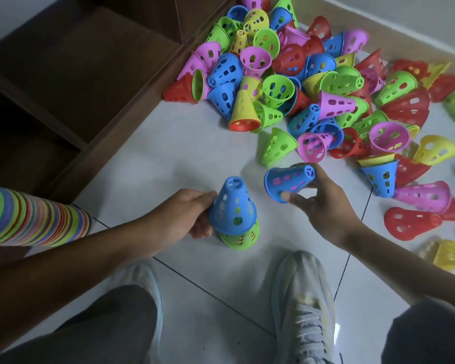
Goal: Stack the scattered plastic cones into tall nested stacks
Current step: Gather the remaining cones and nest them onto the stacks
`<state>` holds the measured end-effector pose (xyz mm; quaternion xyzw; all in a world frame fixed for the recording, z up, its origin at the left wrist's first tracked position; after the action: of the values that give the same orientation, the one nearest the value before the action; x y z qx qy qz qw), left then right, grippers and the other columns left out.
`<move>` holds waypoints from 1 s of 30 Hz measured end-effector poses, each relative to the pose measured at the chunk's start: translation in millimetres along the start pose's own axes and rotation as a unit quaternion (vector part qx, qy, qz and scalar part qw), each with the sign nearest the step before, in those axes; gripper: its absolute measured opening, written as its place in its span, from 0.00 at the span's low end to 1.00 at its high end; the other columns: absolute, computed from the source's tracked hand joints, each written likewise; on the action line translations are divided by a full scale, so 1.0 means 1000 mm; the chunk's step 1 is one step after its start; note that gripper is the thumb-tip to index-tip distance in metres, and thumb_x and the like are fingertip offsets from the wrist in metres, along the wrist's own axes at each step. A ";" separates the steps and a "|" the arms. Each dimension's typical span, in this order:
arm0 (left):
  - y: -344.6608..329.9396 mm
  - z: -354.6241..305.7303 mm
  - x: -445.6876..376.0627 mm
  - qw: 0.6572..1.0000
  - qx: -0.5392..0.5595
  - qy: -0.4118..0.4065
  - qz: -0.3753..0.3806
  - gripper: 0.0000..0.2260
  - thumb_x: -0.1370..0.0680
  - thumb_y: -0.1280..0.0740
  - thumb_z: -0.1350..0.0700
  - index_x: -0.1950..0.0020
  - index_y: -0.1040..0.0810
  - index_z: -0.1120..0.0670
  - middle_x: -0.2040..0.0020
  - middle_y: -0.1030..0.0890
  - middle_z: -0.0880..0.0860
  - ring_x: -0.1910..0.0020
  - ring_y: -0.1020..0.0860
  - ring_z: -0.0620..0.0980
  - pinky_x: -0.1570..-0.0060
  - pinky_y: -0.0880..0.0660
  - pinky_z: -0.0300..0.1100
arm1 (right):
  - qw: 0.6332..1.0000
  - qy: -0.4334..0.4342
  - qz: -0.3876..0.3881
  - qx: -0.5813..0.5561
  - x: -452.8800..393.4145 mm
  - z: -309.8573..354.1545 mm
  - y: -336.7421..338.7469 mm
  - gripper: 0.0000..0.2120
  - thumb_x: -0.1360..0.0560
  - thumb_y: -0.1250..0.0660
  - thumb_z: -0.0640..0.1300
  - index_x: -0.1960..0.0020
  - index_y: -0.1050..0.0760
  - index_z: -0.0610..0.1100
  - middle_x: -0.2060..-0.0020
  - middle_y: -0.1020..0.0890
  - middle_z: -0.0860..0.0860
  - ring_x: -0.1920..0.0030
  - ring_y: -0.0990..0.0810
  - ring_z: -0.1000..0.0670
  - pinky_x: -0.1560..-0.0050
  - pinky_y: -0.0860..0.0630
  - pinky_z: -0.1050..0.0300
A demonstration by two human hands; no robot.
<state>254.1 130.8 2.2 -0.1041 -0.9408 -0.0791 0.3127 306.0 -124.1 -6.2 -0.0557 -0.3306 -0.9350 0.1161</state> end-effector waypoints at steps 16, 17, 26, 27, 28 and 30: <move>-0.010 0.029 0.004 0.985 -0.168 -0.028 -0.007 0.14 0.17 0.39 0.52 0.60 0.26 0.55 0.69 0.20 0.50 0.70 0.25 0.51 0.61 0.23 0.49 | 0.978 0.012 0.021 -0.209 0.054 0.054 0.004 0.15 0.25 0.28 0.43 0.40 0.26 0.47 0.46 0.18 0.53 0.42 0.22 0.50 0.53 0.21 0.59; -0.007 0.030 0.004 0.982 -0.188 -0.033 -0.008 0.12 0.18 0.38 0.51 0.59 0.25 0.55 0.68 0.19 0.51 0.70 0.23 0.51 0.59 0.22 0.51 | 0.977 0.013 0.027 -0.212 0.056 0.056 0.002 0.15 0.25 0.28 0.43 0.40 0.26 0.46 0.45 0.18 0.53 0.42 0.22 0.50 0.52 0.21 0.56; 0.010 0.033 0.003 0.973 -0.227 -0.040 -0.027 0.08 0.20 0.35 0.55 0.57 0.23 0.56 0.66 0.17 0.52 0.68 0.20 0.50 0.54 0.20 0.58 | 0.990 0.065 0.109 -0.059 0.067 0.063 -0.024 0.20 0.26 0.26 0.47 0.37 0.29 0.55 0.46 0.20 0.59 0.45 0.21 0.53 0.53 0.22 0.60; 0.011 0.032 0.003 0.973 -0.226 -0.042 -0.030 0.08 0.20 0.35 0.55 0.57 0.23 0.56 0.66 0.17 0.52 0.68 0.20 0.50 0.54 0.20 0.57 | 0.990 0.076 0.112 -0.023 0.067 0.063 -0.028 0.21 0.26 0.26 0.48 0.37 0.30 0.56 0.45 0.20 0.60 0.45 0.23 0.54 0.52 0.23 0.60; 0.013 0.032 0.004 0.973 -0.223 -0.045 -0.032 0.08 0.20 0.34 0.55 0.57 0.22 0.57 0.66 0.17 0.52 0.68 0.21 0.50 0.54 0.20 0.56 | 0.990 0.086 0.113 0.004 0.067 0.062 -0.033 0.22 0.26 0.26 0.49 0.36 0.31 0.56 0.44 0.21 0.60 0.44 0.24 0.55 0.50 0.25 0.62; 0.016 0.030 0.005 0.974 -0.218 -0.050 -0.037 0.08 0.20 0.34 0.55 0.57 0.22 0.57 0.66 0.17 0.51 0.68 0.21 0.49 0.54 0.20 0.55 | 0.987 0.109 0.107 0.046 0.066 0.061 -0.041 0.23 0.25 0.27 0.49 0.35 0.32 0.56 0.42 0.23 0.60 0.43 0.26 0.57 0.48 0.28 0.64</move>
<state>237.0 153.9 -17.4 -0.1385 -0.9186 -0.2886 0.2317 233.6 -66.0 28.3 0.0171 -0.3510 -0.9013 0.2533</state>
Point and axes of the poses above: each hand's wrist, its own x-axis away from the middle knuckle, its own y-axis out of the back of the hand, z = x × y, the point moved 5 cm from there along -x, towards the middle knuckle
